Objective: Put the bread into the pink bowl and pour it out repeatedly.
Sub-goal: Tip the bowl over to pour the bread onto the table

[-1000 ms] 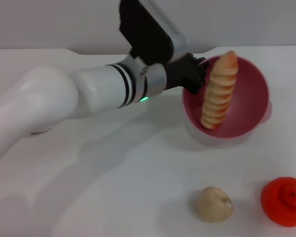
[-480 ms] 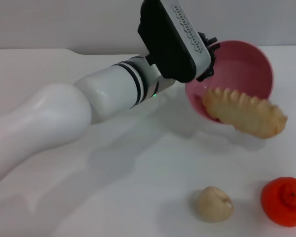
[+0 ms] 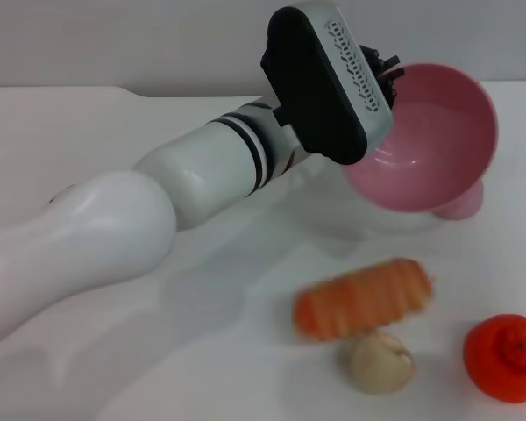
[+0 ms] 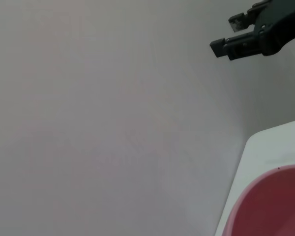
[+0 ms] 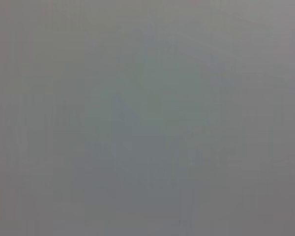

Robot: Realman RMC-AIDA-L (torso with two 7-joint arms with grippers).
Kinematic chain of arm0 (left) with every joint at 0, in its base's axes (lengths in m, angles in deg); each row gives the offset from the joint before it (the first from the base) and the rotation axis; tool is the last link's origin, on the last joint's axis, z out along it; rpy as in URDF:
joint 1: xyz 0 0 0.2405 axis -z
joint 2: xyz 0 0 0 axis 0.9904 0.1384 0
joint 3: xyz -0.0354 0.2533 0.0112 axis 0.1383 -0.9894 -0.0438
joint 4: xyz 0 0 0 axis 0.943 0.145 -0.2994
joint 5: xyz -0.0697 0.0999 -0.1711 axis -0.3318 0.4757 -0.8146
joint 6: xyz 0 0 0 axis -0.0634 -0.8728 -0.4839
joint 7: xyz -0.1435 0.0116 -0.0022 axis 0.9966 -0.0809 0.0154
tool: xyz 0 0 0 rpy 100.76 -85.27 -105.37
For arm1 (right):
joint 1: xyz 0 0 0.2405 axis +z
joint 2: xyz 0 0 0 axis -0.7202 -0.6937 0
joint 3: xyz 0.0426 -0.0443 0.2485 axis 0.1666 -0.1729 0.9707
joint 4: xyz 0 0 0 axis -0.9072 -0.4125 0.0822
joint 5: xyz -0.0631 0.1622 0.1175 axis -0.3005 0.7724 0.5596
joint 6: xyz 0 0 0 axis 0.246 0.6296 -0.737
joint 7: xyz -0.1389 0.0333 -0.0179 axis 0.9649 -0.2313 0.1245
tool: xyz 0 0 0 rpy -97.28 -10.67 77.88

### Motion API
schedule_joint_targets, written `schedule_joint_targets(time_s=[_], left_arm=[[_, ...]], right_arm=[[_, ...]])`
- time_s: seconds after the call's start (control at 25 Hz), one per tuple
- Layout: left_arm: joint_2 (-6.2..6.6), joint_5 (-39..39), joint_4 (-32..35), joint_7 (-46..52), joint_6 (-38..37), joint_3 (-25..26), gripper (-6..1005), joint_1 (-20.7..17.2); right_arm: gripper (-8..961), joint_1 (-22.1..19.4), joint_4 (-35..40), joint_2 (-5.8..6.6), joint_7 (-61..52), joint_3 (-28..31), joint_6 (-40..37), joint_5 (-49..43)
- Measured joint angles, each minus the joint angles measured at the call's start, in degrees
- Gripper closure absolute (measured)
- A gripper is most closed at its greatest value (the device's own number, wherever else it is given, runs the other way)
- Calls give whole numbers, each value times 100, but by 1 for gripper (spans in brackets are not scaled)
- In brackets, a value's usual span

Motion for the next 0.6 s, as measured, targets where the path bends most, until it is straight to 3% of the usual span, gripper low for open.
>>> schedule_joint_targets(time_s=[0.36,0.52,0.6], left_arm=[[-3,-33,-18,113,14,79,882,57],[28,-110,-49,776,-278,653,881,112],[28,-110,-49,776,-278,653,881,112]], right_arm=[[347,52,-22,4,0,-55,-39,1],[352,96,-25,4,0,-70,-195,2],[355,119,-25,4,0,-71,-294,5]])
